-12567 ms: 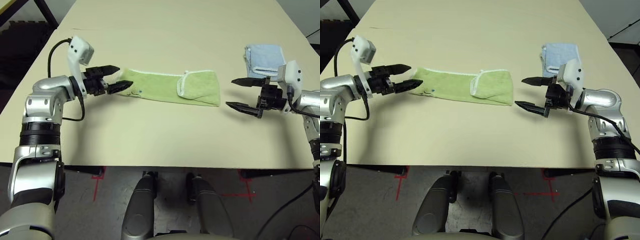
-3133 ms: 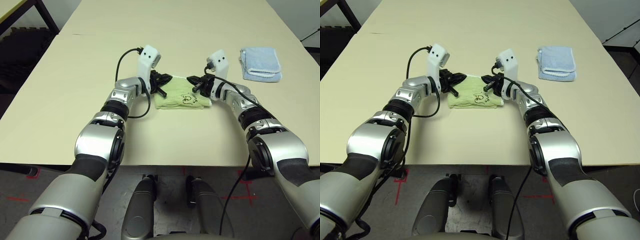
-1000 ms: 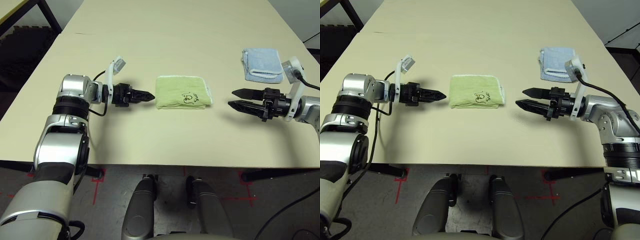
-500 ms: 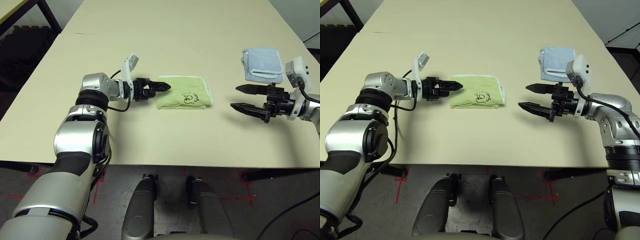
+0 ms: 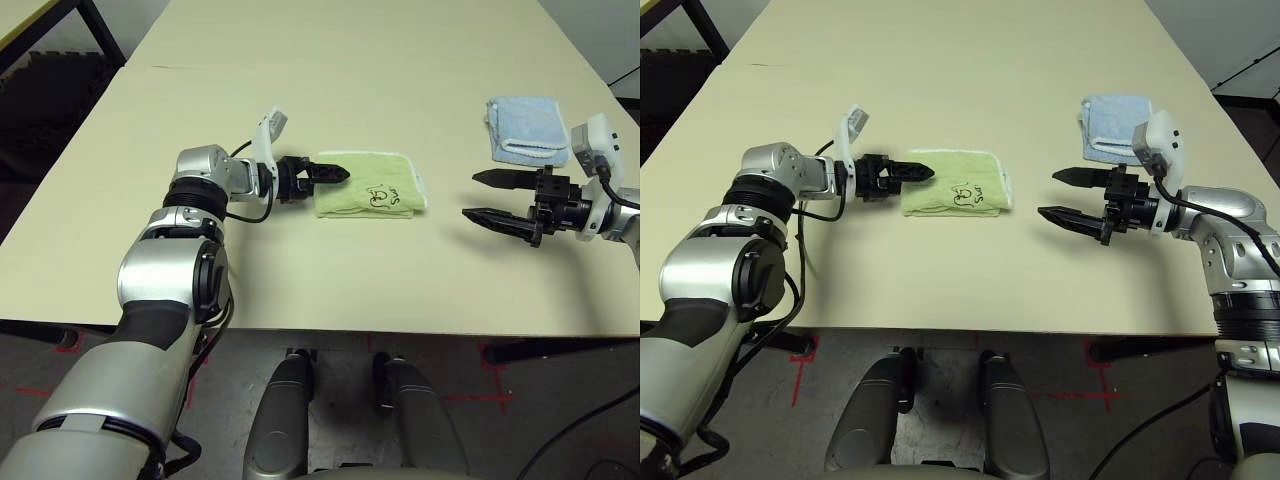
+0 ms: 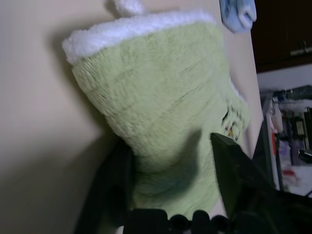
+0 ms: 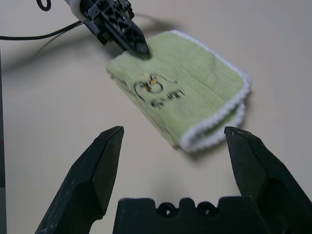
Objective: Fold the towel and set it aside.
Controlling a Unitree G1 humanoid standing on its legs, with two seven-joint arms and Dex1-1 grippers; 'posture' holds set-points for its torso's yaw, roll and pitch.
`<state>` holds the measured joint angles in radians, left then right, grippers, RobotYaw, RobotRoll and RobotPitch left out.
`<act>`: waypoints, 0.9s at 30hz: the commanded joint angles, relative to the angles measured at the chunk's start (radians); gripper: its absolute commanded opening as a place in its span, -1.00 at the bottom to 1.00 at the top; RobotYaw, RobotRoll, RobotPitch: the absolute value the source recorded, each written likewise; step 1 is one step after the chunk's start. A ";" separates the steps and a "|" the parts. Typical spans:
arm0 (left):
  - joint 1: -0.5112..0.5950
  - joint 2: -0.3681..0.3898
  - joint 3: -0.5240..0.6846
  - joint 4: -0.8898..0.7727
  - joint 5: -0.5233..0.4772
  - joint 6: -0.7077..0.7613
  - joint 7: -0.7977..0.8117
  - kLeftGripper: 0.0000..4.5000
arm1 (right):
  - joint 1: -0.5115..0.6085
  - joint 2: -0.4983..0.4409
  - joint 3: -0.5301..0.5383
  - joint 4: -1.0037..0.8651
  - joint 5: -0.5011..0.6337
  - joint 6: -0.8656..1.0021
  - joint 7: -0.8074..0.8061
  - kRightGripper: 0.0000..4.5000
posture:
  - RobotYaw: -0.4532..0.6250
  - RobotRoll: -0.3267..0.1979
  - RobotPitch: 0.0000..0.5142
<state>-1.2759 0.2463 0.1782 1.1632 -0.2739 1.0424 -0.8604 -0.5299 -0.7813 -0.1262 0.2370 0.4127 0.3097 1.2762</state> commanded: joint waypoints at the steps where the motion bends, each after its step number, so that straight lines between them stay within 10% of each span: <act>1: -0.007 -0.006 0.008 0.017 -0.007 0.023 0.020 -0.29 | 0.005 -0.019 -0.003 0.012 -0.008 -0.013 0.001 1.00 | -0.10 0.25 -0.19; 5: -0.006 -0.006 0.017 0.014 -0.011 0.034 0.035 -0.99 | 0.017 -0.025 -0.008 0.006 -0.007 -0.014 0.000 1.00 | -0.10 0.25 -0.21; 18: -0.016 0.087 0.067 0.005 -0.029 0.013 0.058 -1.00 | 0.010 -0.016 0.002 0.016 -0.017 -0.026 -0.011 1.00 | -0.08 0.25 -0.24; 27: 0.019 0.202 0.317 0.005 -0.152 -0.148 0.296 -1.00 | -0.009 0.001 0.008 0.022 -0.015 -0.033 -0.018 1.00 | -0.04 0.25 -0.24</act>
<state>-1.2771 0.4376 0.4500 1.1587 -0.3951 0.9381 -0.6266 -0.5359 -0.7788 -0.1260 0.2459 0.4014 0.2867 1.2568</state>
